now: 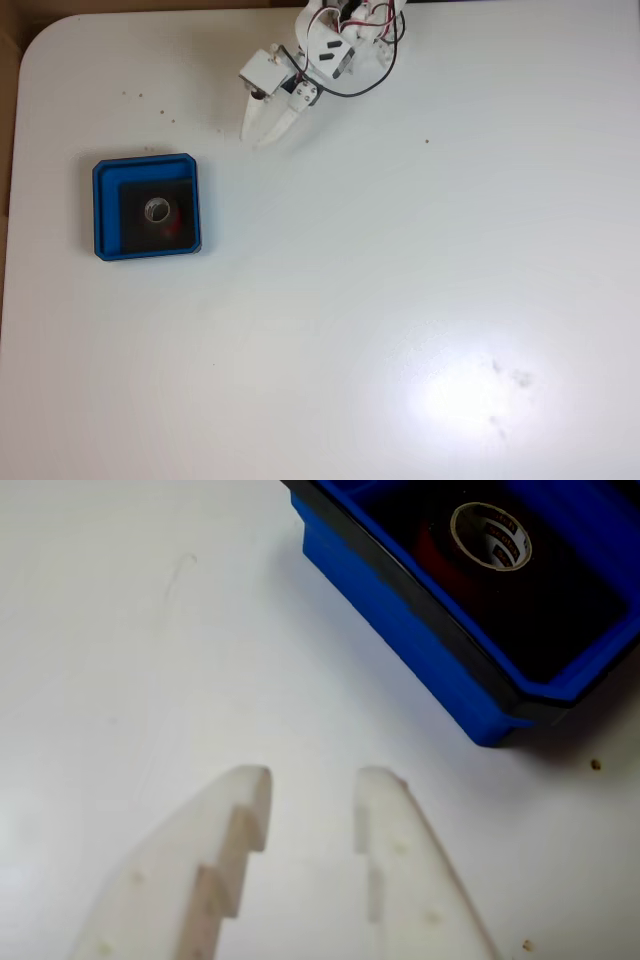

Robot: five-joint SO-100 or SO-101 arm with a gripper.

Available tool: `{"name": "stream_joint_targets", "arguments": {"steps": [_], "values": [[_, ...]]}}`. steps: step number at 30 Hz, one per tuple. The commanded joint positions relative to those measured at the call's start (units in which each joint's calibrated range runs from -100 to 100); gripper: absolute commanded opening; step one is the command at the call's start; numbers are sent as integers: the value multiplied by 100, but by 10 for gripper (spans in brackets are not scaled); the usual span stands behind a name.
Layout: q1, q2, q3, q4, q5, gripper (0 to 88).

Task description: Pick the red roll and drop it in the blue box

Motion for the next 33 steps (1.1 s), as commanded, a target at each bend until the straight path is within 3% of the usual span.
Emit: {"name": "stream_joint_targets", "arguments": {"steps": [1, 18, 33], "values": [[-839, -70, 90, -67, 25, 59], [-4464, -70, 90, -67, -28, 54], [-4552, -70, 90, -67, -19, 5]]}}
